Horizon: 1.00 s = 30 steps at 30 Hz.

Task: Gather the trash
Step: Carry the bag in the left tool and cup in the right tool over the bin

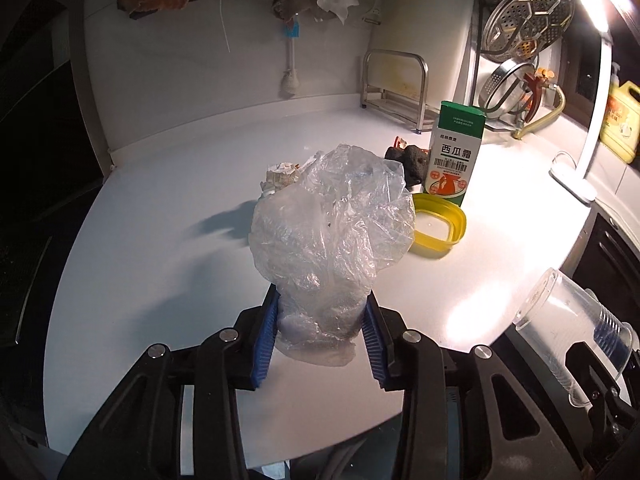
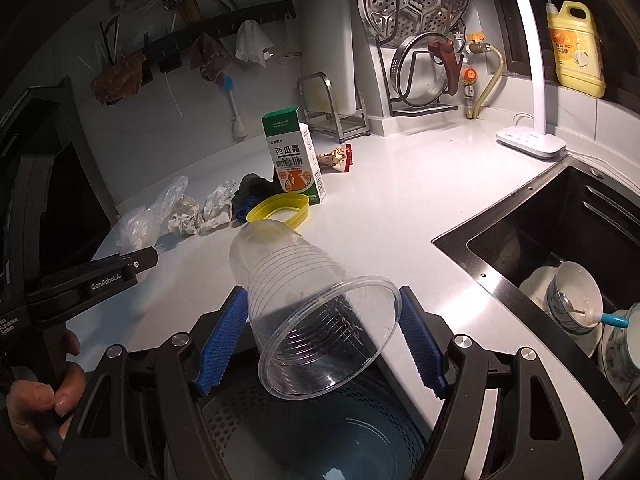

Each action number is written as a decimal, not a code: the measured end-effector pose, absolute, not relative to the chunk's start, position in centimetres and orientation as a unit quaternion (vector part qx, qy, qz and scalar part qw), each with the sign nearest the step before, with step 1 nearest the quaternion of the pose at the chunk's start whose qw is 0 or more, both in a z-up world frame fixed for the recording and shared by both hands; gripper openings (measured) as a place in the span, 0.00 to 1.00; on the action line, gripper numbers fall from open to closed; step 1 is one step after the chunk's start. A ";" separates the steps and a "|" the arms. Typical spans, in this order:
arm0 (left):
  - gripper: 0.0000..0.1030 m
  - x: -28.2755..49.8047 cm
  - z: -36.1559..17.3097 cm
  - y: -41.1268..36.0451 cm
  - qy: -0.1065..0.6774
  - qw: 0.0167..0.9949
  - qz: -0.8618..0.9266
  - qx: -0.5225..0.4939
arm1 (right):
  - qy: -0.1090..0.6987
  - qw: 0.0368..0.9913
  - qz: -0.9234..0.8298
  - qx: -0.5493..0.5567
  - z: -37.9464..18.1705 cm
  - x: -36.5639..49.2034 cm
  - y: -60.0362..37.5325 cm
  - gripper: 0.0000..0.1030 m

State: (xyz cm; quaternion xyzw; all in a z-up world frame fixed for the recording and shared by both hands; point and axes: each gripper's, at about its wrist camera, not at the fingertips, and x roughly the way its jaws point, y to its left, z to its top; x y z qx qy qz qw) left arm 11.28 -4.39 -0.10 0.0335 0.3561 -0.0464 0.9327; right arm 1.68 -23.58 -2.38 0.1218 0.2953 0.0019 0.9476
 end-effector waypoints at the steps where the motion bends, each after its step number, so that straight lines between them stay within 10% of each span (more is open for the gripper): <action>1: 0.37 10.3 0.0 -4.3 0.354 0.933 -0.048 0.035 | 0.298 0.947 0.000 0.121 -2.4 1.0 -23.4 0.71; 30: 0.37 -4.3 -6.5 -5.1 0.423 0.894 -0.125 0.077 | 0.360 0.927 -0.036 0.102 -6.8 -11.5 -21.1 0.71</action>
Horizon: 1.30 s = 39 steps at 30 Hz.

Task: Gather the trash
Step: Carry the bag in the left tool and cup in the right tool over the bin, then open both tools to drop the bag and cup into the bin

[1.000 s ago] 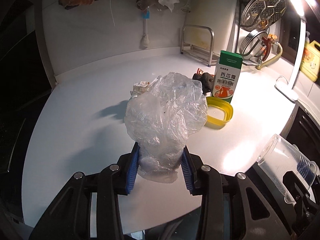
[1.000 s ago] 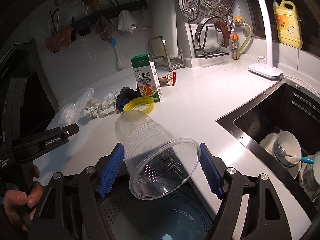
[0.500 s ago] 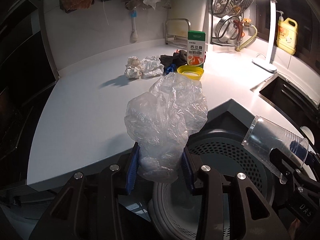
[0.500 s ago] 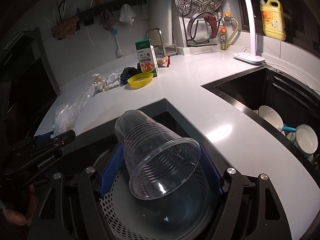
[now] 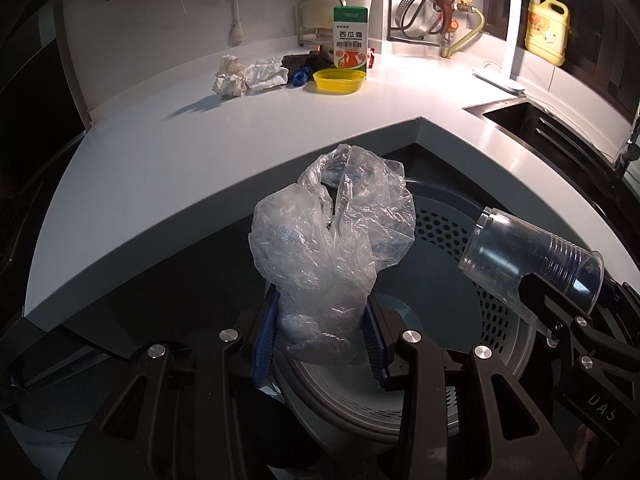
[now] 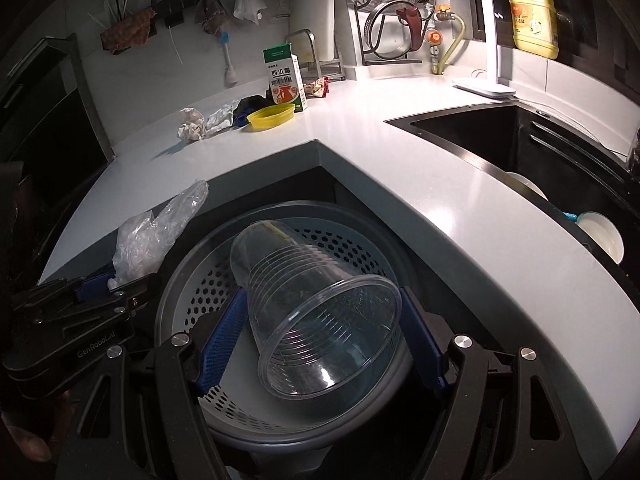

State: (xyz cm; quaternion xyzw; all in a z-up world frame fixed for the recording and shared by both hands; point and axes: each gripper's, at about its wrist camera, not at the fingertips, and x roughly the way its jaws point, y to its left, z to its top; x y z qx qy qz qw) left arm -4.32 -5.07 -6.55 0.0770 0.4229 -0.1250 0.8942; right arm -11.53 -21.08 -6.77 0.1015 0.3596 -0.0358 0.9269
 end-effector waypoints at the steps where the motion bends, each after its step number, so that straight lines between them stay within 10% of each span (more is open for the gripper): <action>1: 0.37 -4.4 -6.8 -5.1 0.427 0.892 -0.127 0.078 | 0.362 0.926 -0.037 0.100 -6.9 -11.5 -21.1 0.71; 24: 0.43 -4.0 -8.6 -5.1 0.456 0.876 -0.138 0.077 | 0.399 0.911 -0.044 0.099 -9.4 -10.2 -21.2 0.72; 39: 0.63 -4.1 -8.7 -5.0 0.456 0.877 -0.133 0.075 | 0.400 0.909 -0.042 0.108 -9.5 -10.4 -21.2 0.75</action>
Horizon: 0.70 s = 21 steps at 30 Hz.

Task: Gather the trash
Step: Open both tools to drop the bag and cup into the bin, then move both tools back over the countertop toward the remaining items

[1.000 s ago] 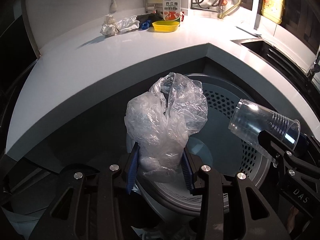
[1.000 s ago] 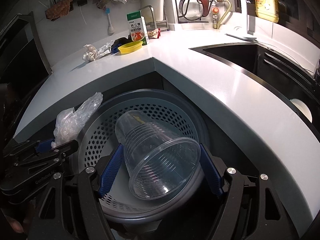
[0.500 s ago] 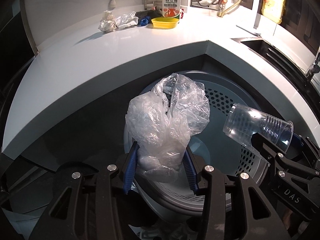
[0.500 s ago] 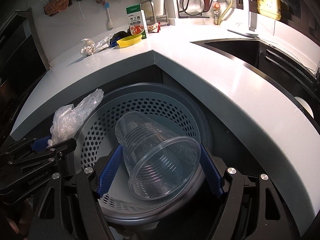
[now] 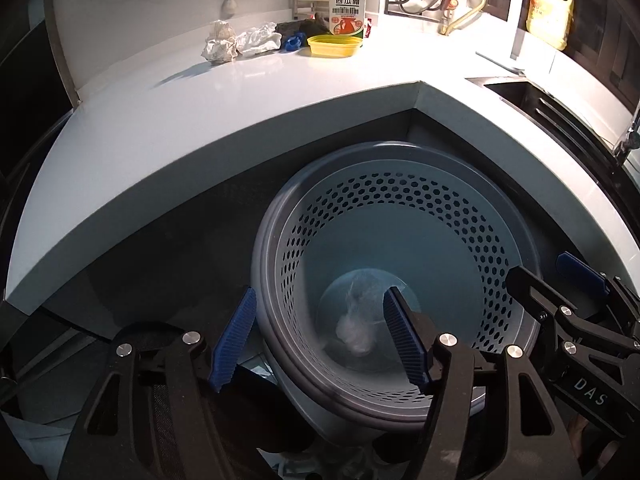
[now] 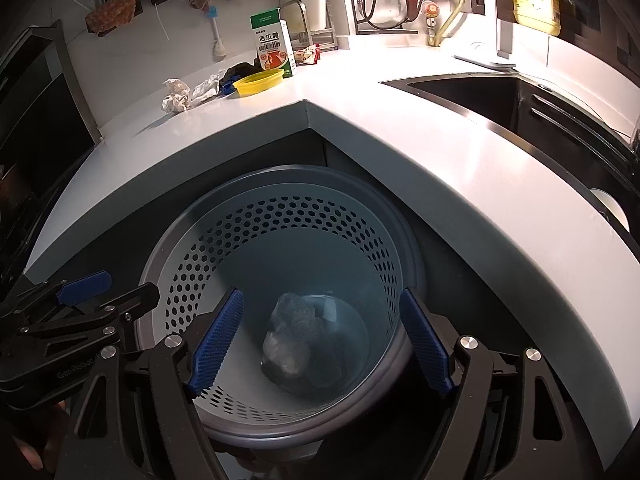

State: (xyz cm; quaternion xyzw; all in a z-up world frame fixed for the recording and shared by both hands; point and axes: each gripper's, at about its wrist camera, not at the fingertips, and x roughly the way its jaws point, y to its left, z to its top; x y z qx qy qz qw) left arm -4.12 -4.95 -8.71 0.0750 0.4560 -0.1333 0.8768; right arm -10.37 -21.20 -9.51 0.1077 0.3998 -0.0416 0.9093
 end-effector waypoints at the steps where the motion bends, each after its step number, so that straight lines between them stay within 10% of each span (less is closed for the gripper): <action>1: 0.63 -4.1 -8.7 -4.9 0.456 0.877 -0.133 0.075 | 0.400 0.909 -0.041 0.108 -9.5 -10.4 -21.2 0.75; 21: 0.67 -4.1 -8.3 -4.5 0.453 0.879 -0.133 0.068 | 0.397 0.911 -0.037 0.110 -9.3 -10.5 -21.1 0.75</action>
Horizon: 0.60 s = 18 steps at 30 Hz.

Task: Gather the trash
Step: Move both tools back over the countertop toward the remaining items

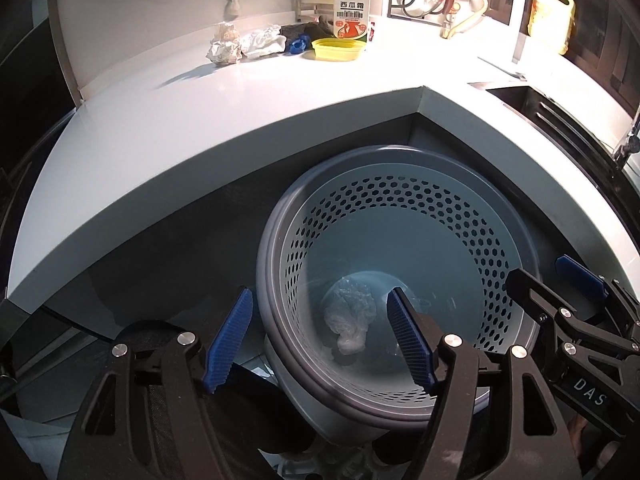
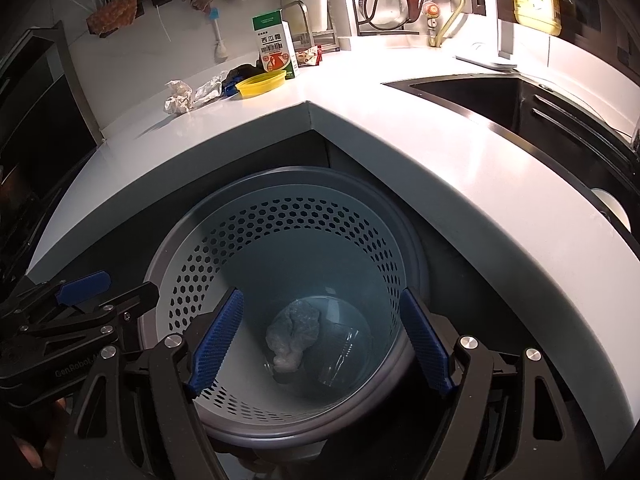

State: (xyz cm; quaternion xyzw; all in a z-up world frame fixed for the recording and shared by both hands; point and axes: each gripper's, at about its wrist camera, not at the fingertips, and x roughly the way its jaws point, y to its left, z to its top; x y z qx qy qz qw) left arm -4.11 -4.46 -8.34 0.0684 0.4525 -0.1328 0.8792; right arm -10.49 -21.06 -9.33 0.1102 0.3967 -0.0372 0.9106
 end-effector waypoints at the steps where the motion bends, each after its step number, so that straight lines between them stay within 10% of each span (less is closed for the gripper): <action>1: 0.67 -4.0 -8.3 -4.3 0.453 0.879 -0.133 0.067 | 0.395 0.911 -0.036 0.110 -9.3 -10.5 -21.0 0.75; 18: 0.78 0.6 -4.7 -1.3 0.397 0.912 -0.095 0.043 | 0.355 0.930 -0.013 0.095 -5.7 -5.1 -20.0 0.76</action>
